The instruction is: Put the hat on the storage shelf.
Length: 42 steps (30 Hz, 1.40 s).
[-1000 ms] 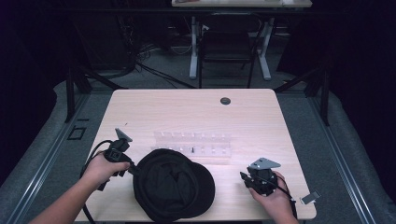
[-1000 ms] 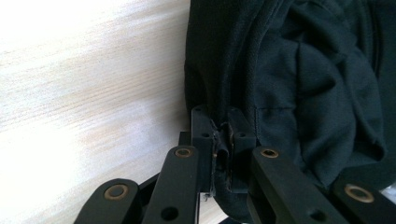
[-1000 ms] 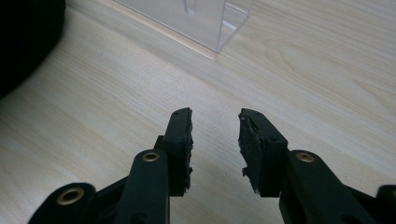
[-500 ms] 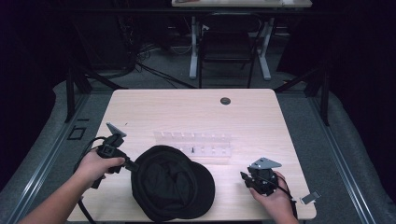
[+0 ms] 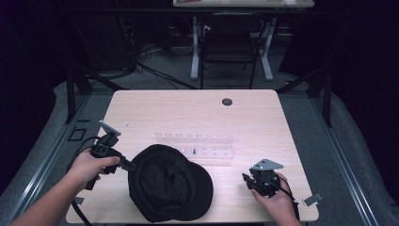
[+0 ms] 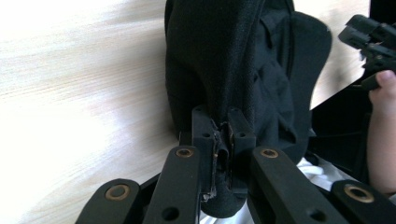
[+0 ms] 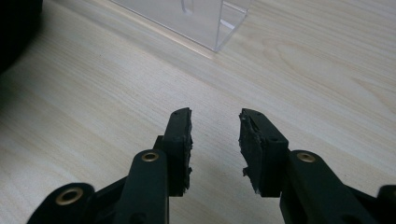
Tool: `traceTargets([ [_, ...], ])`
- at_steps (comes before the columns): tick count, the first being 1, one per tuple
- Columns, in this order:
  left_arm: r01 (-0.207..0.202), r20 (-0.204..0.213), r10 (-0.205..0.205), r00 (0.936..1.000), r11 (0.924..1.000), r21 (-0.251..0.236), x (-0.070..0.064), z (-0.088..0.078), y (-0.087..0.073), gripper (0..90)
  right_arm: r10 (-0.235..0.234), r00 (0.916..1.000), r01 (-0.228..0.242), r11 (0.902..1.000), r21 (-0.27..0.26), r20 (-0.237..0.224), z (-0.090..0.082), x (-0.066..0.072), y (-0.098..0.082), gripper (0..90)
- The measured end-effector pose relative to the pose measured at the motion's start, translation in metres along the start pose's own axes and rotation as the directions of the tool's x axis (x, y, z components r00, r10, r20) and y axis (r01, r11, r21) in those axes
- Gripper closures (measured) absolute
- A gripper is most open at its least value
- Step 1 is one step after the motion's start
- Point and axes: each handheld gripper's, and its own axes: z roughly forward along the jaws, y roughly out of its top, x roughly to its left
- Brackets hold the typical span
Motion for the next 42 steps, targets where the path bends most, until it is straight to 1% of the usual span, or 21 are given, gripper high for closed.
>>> traceTargets([
  [1, 0.006, 0.002, -0.006, 1.0000, 1.0000, -0.003, -0.001, -0.001, 0.000, 85.3, -0.001, 1.0000, 0.001, 1.0000, 0.002, 0.002, 0.000, 0.000, 0.000, 63.8],
  [5, -0.005, 0.010, 0.005, 0.9999, 1.0000, -0.002, -0.005, -0.004, 0.000, 85.4, -0.002, 1.0000, 0.002, 1.0000, 0.002, 0.002, 0.000, 0.000, 0.000, 63.6],
  [6, 0.000, 0.026, 0.000, 0.9997, 1.0000, -0.004, -0.006, -0.005, 0.000, 85.4, -0.001, 1.0000, 0.001, 1.0000, 0.002, 0.003, 0.000, 0.000, 0.000, 63.5],
  [11, -0.003, 0.058, 0.004, 0.9983, 1.0000, -0.009, -0.012, -0.009, 0.001, 85.4, 0.000, 1.0000, 0.000, 1.0000, 0.003, 0.003, 0.000, 0.000, 0.000, 63.4],
  [12, 0.002, 0.072, -0.002, 0.9974, 0.9999, -0.012, -0.013, -0.010, 0.001, 85.4, 0.000, 1.0000, 0.000, 1.0000, 0.003, 0.006, 0.000, 0.000, 0.000, 63.4],
  [13, -0.002, 0.075, 0.003, 0.9972, 0.9999, -0.011, -0.014, -0.011, 0.001, 85.4, 0.000, 1.0000, 0.000, 1.0000, 0.004, 0.005, 0.000, 0.000, 0.000, 63.4],
  [15, -0.003, 0.090, 0.005, 0.9959, 0.9998, -0.022, -0.016, -0.014, 0.001, 85.4, 0.002, 1.0000, -0.002, 1.0000, 0.000, 0.006, 0.000, 0.000, 0.000, 63.4],
  [16, 0.005, 0.106, -0.002, 0.9943, 0.9995, -0.031, -0.017, -0.016, 0.001, 85.4, 0.005, 1.0000, -0.005, 1.0000, -0.001, 0.005, 0.000, 0.000, 0.000, 63.4],
  [20, 0.005, 0.123, 0.001, 0.9924, 0.9989, -0.046, -0.020, -0.020, 0.001, 85.4, 0.009, 0.9999, -0.009, 1.0000, 0.000, 0.005, 0.000, -0.001, 0.000, 63.4],
  [21, 0.006, 0.130, 0.000, 0.9915, 0.9990, -0.044, -0.021, -0.022, 0.001, 85.4, 0.006, 1.0000, -0.006, 1.0000, 0.005, 0.006, -0.001, -0.002, 0.000, 63.4],
  [22, 0.008, 0.140, -0.001, 0.9901, 0.9989, -0.047, -0.022, -0.024, 0.001, 85.4, 0.012, 0.9999, -0.011, 0.9999, -0.004, 0.005, 0.000, -0.001, 0.000, 63.4],
  [24, 0.008, 0.156, 0.000, 0.9878, 0.9985, -0.054, -0.024, -0.028, 0.000, 85.5, 0.013, 0.9999, -0.013, 0.9999, -0.006, 0.006, 0.000, -0.001, 0.000, 63.4],
  [27, 0.013, 0.167, -0.004, 0.9859, 0.9984, -0.055, -0.026, -0.032, -0.001, 85.5, 0.010, 0.9999, -0.010, 0.9999, -0.002, 0.005, 0.000, -0.001, 0.000, 63.4],
  [28, 0.022, 0.174, -0.012, 0.9847, 0.9983, -0.054, -0.027, -0.032, -0.001, 85.5, 0.012, 0.9999, -0.012, 0.9999, -0.004, 0.002, 0.000, -0.001, 0.000, 63.2],
  [31, 0.020, 0.177, -0.009, 0.9842, 0.9980, -0.061, -0.027, -0.034, -0.001, 85.5, 0.015, 0.9999, -0.015, 0.9999, -0.002, 0.004, 0.000, -0.001, 0.000, 62.5],
  [32, 0.026, 0.189, -0.013, 0.9820, 0.9975, -0.066, -0.027, -0.034, -0.002, 85.5, 0.015, 0.9999, -0.015, 0.9999, -0.003, 0.004, 0.000, -0.001, 0.000, 62.5],
  [35, 0.037, 0.199, -0.022, 0.9798, 0.9967, -0.072, -0.028, -0.036, -0.002, 85.5, 0.017, 0.9998, -0.017, 0.9999, -0.003, 0.006, 0.000, -0.001, 0.000, 62.6],
  [37, 0.036, 0.208, -0.019, 0.9780, 0.9964, -0.077, -0.028, -0.038, -0.002, 85.5, 0.017, 0.9998, -0.016, 0.9998, -0.005, 0.007, 0.000, -0.002, 0.000, 62.5],
  [38, 0.038, 0.219, -0.021, 0.9755, 0.9963, -0.077, -0.028, -0.039, -0.002, 85.5, 0.017, 0.9998, -0.017, 0.9998, -0.006, 0.006, 0.000, -0.002, 0.000, 62.6],
  [42, 0.053, 0.238, -0.030, 0.9707, 0.9943, -0.092, -0.030, -0.044, -0.004, 85.5, 0.017, 0.9998, -0.017, 0.9998, -0.007, 0.005, 0.000, -0.002, 0.000, 62.6],
])
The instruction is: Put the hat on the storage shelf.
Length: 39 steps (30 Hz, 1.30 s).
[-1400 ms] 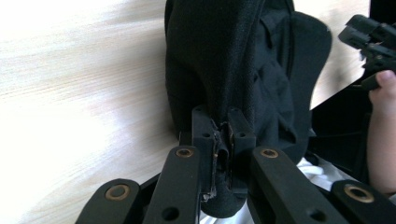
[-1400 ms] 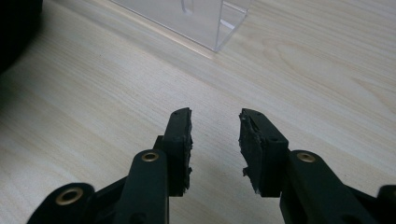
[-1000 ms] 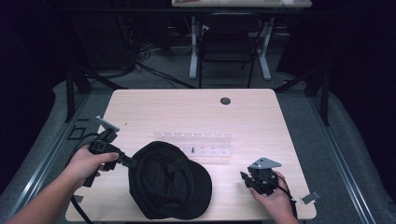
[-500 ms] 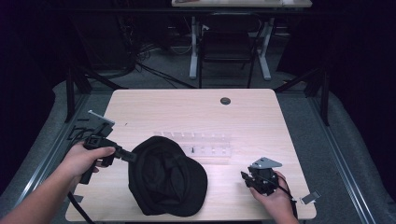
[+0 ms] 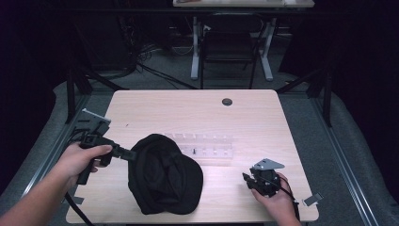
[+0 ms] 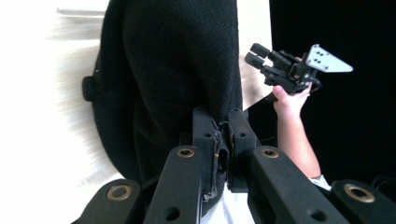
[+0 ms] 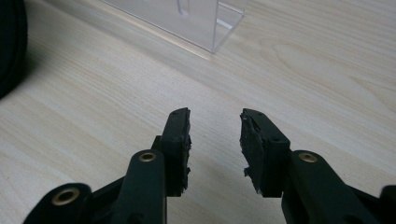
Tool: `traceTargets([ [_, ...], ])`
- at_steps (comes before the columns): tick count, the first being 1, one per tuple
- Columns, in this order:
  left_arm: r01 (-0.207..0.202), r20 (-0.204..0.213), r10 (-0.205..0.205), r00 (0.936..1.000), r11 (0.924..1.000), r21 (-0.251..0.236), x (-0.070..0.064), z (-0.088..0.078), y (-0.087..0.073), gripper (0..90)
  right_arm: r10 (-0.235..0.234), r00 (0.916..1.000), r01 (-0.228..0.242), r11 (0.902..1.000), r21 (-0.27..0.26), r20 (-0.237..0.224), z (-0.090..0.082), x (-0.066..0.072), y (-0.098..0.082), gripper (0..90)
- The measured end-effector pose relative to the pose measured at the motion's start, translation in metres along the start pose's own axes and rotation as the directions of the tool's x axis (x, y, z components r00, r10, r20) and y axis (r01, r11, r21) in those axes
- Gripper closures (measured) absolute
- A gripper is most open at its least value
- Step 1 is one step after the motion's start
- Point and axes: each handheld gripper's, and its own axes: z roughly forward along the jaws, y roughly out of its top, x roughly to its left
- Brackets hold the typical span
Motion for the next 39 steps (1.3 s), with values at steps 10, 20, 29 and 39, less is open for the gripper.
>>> traceTargets([
  [10, 0.007, 0.098, -0.005, 0.9952, 0.9998, -0.021, -0.006, -0.008, -0.001, 85.5, 0.002, 1.0000, -0.002, 1.0000, 0.004, -0.002, 0.000, 0.001, 0.000, 62.6],
  [20, -0.019, 0.218, 0.034, 0.9755, 0.9973, -0.070, -0.020, -0.012, 0.000, 85.6, 0.007, 1.0000, -0.007, 1.0000, -0.001, -0.001, 0.001, 0.000, 0.000, 62.5],
  [29, -0.043, 0.234, 0.068, 0.9699, 0.9932, -0.108, -0.033, -0.024, 0.005, 85.6, 0.015, 0.9999, -0.015, 0.9999, -0.004, -0.002, 0.000, -0.001, 0.000, 62.4],
  [39, -0.031, 0.281, 0.085, 0.9558, 0.9806, -0.194, -0.046, -0.042, 0.015, 85.5, 0.019, 0.9998, -0.019, 0.9998, -0.002, -0.006, 0.000, -0.003, 0.000, 62.2],
])
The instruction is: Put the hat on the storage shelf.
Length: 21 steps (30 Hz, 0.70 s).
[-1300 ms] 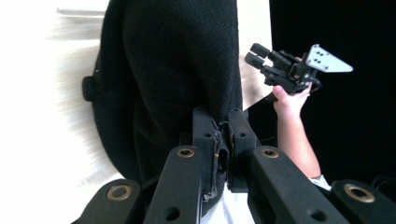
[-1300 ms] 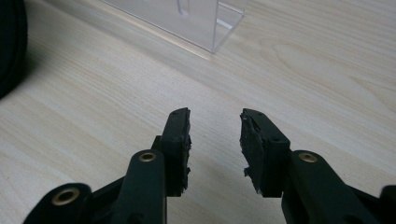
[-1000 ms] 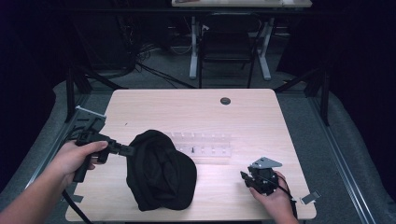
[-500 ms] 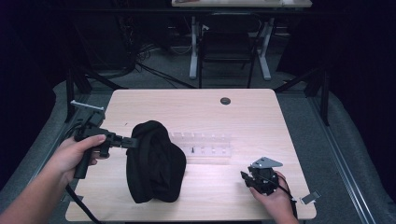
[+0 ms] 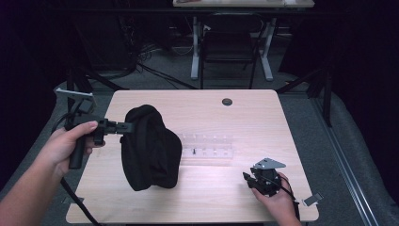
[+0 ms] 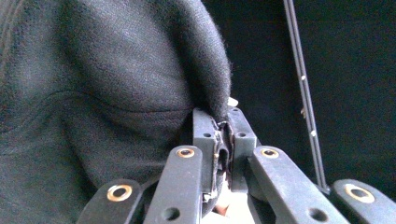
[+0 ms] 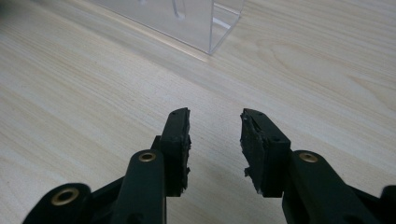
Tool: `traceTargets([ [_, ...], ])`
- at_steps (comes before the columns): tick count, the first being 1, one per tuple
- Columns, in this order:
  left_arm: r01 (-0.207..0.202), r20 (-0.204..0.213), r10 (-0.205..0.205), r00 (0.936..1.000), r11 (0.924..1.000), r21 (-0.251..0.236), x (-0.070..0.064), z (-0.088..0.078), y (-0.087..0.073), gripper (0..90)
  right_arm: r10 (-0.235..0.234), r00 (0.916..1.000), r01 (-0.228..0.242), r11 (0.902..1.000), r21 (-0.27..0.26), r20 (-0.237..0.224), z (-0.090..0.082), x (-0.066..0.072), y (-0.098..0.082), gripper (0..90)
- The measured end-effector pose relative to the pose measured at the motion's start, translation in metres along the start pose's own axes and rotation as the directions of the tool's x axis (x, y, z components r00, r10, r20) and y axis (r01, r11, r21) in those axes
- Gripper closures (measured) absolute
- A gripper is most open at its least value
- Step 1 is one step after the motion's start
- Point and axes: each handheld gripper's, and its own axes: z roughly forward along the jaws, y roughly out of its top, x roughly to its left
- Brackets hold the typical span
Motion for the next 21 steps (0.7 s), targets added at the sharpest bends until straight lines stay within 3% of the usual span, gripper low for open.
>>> traceTargets([
  [11, 0.003, 0.052, 0.001, 0.9987, 0.9970, -0.077, -0.008, 0.013, 0.019, 85.5, 0.002, 1.0000, -0.002, 1.0000, 0.000, -0.004, 0.001, -0.001, 0.000, 62.2],
  [21, 0.012, 0.050, -0.005, 0.9988, 0.9906, -0.136, -0.015, 0.027, 0.029, 85.5, -0.001, 1.0000, 0.001, 1.0000, -0.001, -0.003, 0.001, -0.001, 0.000, 62.3],
])
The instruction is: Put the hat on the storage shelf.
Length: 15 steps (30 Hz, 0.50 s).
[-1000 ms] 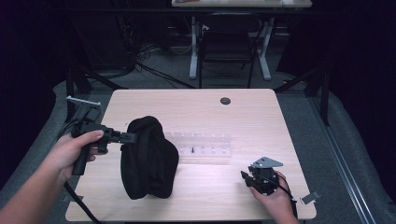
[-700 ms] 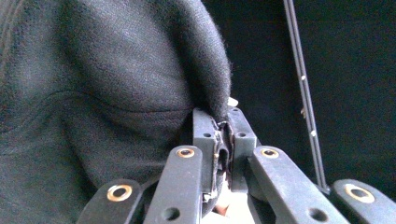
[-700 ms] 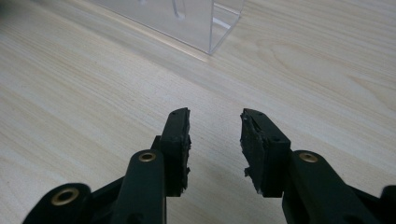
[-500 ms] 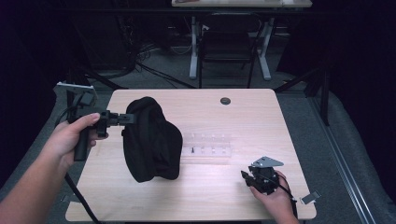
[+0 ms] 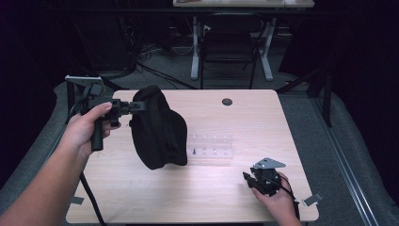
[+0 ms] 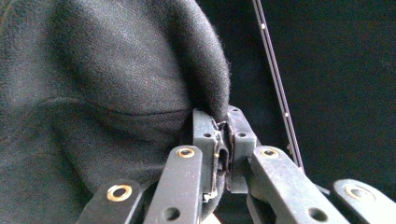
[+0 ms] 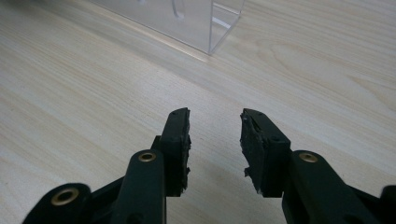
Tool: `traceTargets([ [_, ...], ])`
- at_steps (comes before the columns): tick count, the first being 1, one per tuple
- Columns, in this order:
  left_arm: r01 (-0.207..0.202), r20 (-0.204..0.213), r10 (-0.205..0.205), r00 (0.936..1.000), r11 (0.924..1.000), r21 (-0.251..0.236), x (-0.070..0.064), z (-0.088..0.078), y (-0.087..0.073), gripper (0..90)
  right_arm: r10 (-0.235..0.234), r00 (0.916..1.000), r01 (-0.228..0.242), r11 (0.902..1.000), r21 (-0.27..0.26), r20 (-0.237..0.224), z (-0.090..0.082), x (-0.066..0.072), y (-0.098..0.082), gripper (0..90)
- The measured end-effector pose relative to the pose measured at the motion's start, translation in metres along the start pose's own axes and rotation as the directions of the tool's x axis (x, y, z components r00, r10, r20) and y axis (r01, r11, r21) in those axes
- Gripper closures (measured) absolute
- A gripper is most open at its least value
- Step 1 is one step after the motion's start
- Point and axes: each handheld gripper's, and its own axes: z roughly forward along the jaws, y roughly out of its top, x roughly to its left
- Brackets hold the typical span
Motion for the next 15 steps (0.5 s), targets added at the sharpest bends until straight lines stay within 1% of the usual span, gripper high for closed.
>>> traceTargets([
  [4, 0.004, -0.002, -0.004, 1.0000, 0.9999, -0.011, -0.002, 0.007, 0.004, 85.5, -0.005, 1.0000, 0.005, 0.9999, 0.010, 0.003, -0.001, 0.000, 0.000, 62.3],
  [7, 0.008, -0.004, -0.008, 1.0000, 0.9997, -0.023, -0.003, 0.012, 0.007, 85.5, 0.003, 1.0000, -0.003, 1.0000, 0.000, -0.001, 0.000, 0.000, 0.000, 62.3],
  [8, 0.011, -0.004, -0.011, 0.9999, 0.9997, -0.022, -0.003, 0.013, 0.008, 85.5, 0.000, 1.0000, 0.000, 1.0000, 0.004, 0.001, -0.001, -0.001, 0.000, 62.3],
  [9, 0.012, -0.006, -0.012, 0.9999, 0.9997, -0.023, -0.003, 0.015, 0.009, 85.5, 0.004, 1.0000, -0.004, 1.0000, 0.000, -0.006, -0.001, -0.001, 0.000, 62.3],
  [15, 0.013, -0.030, -0.014, 0.9994, 0.9997, -0.021, -0.003, 0.024, 0.013, 85.5, 0.006, 1.0000, -0.006, 1.0000, -0.002, -0.007, -0.001, -0.001, 0.000, 62.3],
])
